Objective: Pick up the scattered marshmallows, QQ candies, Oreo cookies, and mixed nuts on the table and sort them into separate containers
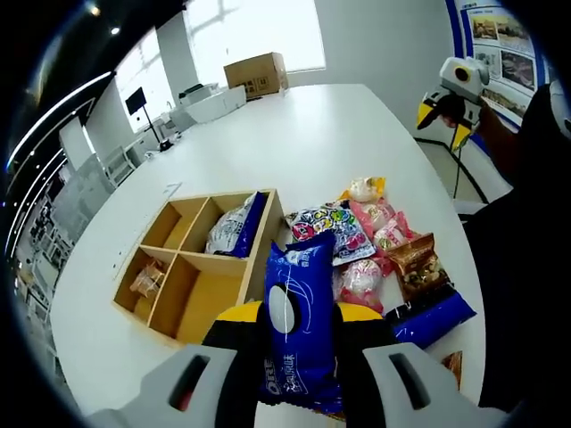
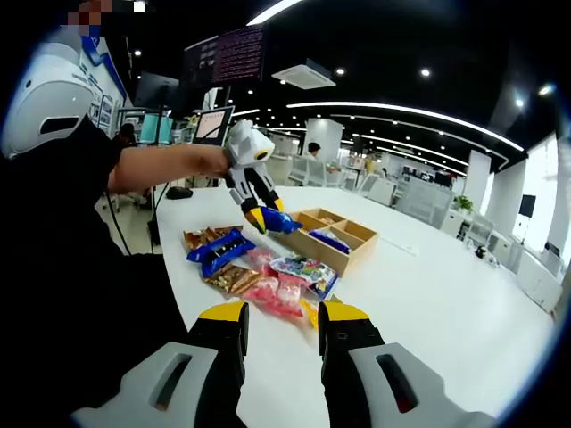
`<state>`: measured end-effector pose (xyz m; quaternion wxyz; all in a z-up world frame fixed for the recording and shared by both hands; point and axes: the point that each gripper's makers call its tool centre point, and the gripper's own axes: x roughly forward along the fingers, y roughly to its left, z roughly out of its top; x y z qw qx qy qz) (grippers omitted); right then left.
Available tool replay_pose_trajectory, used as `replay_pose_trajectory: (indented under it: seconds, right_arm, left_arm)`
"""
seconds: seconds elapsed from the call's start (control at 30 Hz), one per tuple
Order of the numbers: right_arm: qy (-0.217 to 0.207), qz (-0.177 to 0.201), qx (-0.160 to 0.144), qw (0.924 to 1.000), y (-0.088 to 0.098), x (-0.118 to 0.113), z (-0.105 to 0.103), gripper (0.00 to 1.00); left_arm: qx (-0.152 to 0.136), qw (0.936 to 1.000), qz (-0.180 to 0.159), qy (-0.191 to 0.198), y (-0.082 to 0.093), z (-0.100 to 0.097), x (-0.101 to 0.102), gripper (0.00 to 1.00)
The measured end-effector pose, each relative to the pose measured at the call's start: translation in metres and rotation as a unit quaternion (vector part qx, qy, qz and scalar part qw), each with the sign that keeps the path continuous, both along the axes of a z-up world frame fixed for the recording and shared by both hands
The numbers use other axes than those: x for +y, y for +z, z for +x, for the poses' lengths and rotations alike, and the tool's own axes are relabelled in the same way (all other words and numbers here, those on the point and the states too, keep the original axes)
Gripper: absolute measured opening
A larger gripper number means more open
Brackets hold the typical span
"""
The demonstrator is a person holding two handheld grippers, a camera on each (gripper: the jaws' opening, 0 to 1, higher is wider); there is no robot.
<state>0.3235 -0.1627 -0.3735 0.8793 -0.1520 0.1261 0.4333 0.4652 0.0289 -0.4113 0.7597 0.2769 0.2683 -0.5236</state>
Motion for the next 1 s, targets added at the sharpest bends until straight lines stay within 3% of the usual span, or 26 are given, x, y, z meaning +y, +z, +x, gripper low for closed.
replay_pose_trajectory:
  seconds: [0.33, 0.57, 0.67, 0.8, 1.0]
  right_arm:
    - [0.000, 0.003, -0.003, 1.0000, 0.002, 0.000, -0.001, 0.28]
    - [0.000, 0.003, -0.002, 1.0000, 0.001, 0.000, -0.001, 0.28]
    - [-0.002, 0.002, -0.001, 1.0000, 0.000, -0.001, 0.000, 0.28]
    - [-0.005, 0.004, -0.004, 1.0000, 0.002, -0.003, 0.002, 0.28]
    - [-0.003, 0.004, -0.002, 1.0000, 0.001, -0.003, 0.001, 0.28]
  left_arm:
    - [0.009, 0.9998, -0.006, 0.014, 0.010, 0.000, 0.007, 0.34]
    - [0.003, 0.9998, 0.009, 0.015, 0.016, 0.008, 0.013, 0.34]
    - [0.000, 0.9998, 0.017, 0.014, 0.015, -0.004, 0.010, 0.34]
    - [-0.002, 0.9996, 0.025, 0.012, 0.018, -0.004, 0.009, 0.34]
    - [-0.005, 0.9991, 0.039, 0.015, 0.017, 0.004, 0.014, 0.34]
